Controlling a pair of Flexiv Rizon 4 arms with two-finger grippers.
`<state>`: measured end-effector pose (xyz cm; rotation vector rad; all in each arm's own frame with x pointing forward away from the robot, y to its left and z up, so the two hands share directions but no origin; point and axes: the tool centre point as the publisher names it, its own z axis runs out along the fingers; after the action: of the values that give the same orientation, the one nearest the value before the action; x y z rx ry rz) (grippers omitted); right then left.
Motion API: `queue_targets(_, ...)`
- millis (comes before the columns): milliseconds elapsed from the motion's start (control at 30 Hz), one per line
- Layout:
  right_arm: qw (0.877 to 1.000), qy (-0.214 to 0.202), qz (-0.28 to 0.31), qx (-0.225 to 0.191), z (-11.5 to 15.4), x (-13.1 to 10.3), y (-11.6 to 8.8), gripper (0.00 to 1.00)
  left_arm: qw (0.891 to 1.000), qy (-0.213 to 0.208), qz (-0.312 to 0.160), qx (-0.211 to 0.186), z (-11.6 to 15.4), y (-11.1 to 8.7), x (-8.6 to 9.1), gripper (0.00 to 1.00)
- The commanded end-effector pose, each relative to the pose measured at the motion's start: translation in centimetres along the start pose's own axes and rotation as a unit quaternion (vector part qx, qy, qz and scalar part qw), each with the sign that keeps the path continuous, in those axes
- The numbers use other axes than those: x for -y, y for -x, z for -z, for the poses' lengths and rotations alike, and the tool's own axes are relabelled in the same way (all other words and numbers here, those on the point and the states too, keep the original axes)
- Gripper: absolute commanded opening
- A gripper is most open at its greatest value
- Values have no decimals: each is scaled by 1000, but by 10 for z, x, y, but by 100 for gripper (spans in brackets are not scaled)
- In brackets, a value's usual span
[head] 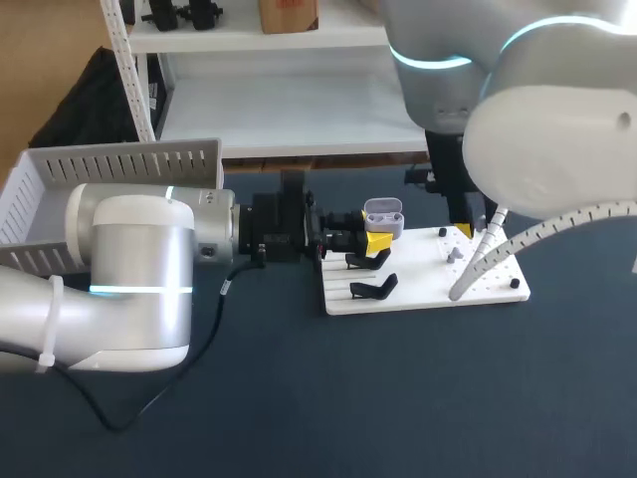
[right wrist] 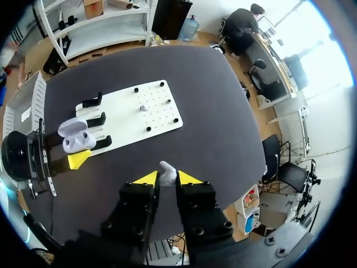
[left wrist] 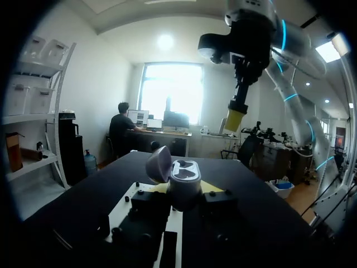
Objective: Pick up each earbud case from the left stands, insert the matching earbuds, close the lid, and place the case in the box.
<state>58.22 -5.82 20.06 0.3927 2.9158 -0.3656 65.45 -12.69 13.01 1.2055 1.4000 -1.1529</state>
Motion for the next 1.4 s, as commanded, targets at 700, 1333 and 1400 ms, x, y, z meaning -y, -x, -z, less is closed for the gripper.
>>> queue_targets(700,986,-8,-155,-65,40,-58,-5,0,1000,1,0,2,0,-1,0,0)
queue_targets(1333,989,-35,-133,-48,36,-104,19,0,1000,1,0,2,0,-1,0,0)
queue_targets(1400,990,-39,-130,-48,36,-105,20,0,1000,1,0,2,0,-1,0,0)
